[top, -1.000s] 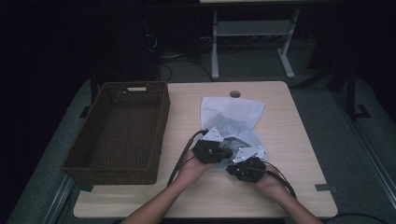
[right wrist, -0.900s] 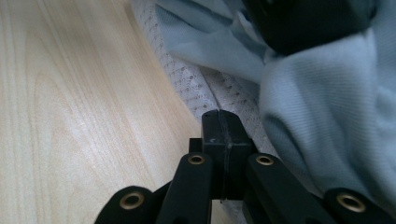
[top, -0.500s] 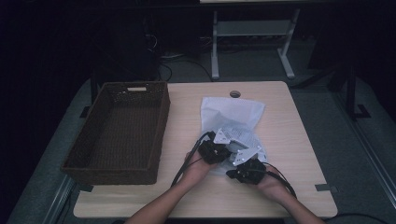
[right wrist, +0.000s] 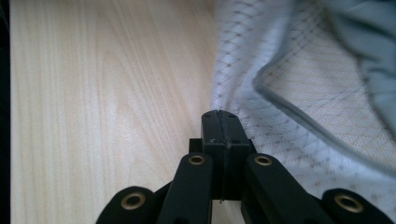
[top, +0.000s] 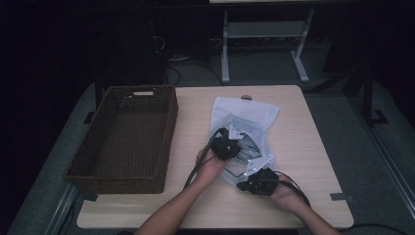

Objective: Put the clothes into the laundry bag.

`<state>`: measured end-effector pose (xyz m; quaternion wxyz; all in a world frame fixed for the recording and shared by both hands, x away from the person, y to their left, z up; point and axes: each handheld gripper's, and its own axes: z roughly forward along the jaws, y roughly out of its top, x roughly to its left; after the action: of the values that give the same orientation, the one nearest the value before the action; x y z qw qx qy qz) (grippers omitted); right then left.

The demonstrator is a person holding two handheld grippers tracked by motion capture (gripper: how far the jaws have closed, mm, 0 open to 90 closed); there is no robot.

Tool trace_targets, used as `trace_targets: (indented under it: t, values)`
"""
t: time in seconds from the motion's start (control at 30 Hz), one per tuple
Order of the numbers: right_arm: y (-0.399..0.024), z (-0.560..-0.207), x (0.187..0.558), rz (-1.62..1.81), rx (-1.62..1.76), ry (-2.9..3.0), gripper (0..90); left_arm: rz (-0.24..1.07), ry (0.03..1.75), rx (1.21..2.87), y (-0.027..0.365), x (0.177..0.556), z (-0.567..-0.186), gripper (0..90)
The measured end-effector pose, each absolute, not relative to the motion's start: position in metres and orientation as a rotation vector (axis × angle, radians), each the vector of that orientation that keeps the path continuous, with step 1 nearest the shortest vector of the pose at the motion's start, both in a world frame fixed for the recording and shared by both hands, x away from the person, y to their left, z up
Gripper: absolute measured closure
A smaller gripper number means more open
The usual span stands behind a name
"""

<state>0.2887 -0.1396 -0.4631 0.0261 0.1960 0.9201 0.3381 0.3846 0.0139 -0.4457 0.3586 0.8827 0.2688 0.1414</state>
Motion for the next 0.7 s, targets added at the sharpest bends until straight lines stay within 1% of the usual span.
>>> trace_targets:
  t: [0.17,0.4,0.5,0.6,0.7]
  values:
    - [-0.139,-0.463,0.288,1.05,0.59,2.859,90.0,0.411,0.74,2.28,0.012,0.404,-0.446,85.3]
    - [-0.142,-0.462,0.286,1.036,0.575,2.871,90.0,0.431,0.798,2.26,0.004,0.424,-0.448,85.3]
    - [-0.145,-0.462,0.286,1.033,0.584,2.865,90.0,0.414,0.816,2.243,0.002,0.427,-0.448,84.8]
    - [-0.149,-0.46,0.287,1.048,0.606,2.843,90.0,0.348,0.81,2.223,0.007,0.423,-0.444,81.1]
    - [-0.152,-0.458,0.289,1.064,0.627,2.824,90.0,0.272,0.781,2.206,0.017,0.411,-0.435,70.4]
